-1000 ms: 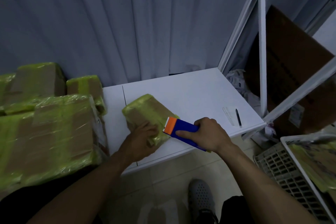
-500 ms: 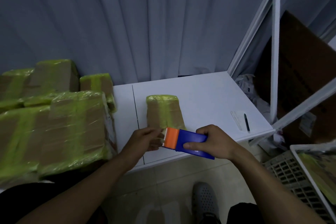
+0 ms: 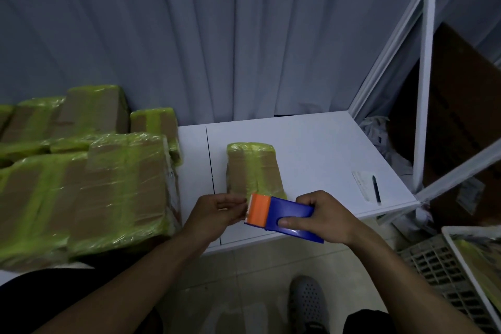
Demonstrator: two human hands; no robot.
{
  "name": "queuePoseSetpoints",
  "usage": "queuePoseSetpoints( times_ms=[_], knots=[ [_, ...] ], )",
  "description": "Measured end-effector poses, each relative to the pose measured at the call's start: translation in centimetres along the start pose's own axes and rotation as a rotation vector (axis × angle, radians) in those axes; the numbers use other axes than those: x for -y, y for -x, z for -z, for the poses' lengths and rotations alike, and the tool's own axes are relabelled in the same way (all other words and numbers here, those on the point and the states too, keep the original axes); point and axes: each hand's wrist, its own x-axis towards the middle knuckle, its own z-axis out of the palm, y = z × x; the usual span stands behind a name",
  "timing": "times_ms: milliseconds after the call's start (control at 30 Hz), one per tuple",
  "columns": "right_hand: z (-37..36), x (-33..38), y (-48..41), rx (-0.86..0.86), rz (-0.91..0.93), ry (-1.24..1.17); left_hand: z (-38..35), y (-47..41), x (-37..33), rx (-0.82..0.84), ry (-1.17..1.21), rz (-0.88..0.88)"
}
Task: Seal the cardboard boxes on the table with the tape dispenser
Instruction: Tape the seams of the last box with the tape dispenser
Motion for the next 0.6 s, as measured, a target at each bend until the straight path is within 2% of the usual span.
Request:
queuePoseSetpoints(
  times_ms=[167,300,467,600],
  knots=[
    [-0.5,0.1,-0.4,-0.003,-0.032,0.063,0.1,-0.9,0.5,-0.062,-0.107,-0.022],
    [-0.2,0.0,-0.9,-0.051,-0.046,0.127,1.2,-2.1,1.0,-0.183,-0.247,-0.047],
    [0.5,-0.3,-1.4,-0.103,-0.091,0.233,2.4,-3.0,2.0,-0.363,-0.273,-0.095],
    [0.5,0.1,-2.3,-0.112,-0.109,0.346,2.3,-3.9,3.1,-0.439,-0.277,-0.112]
  ],
)
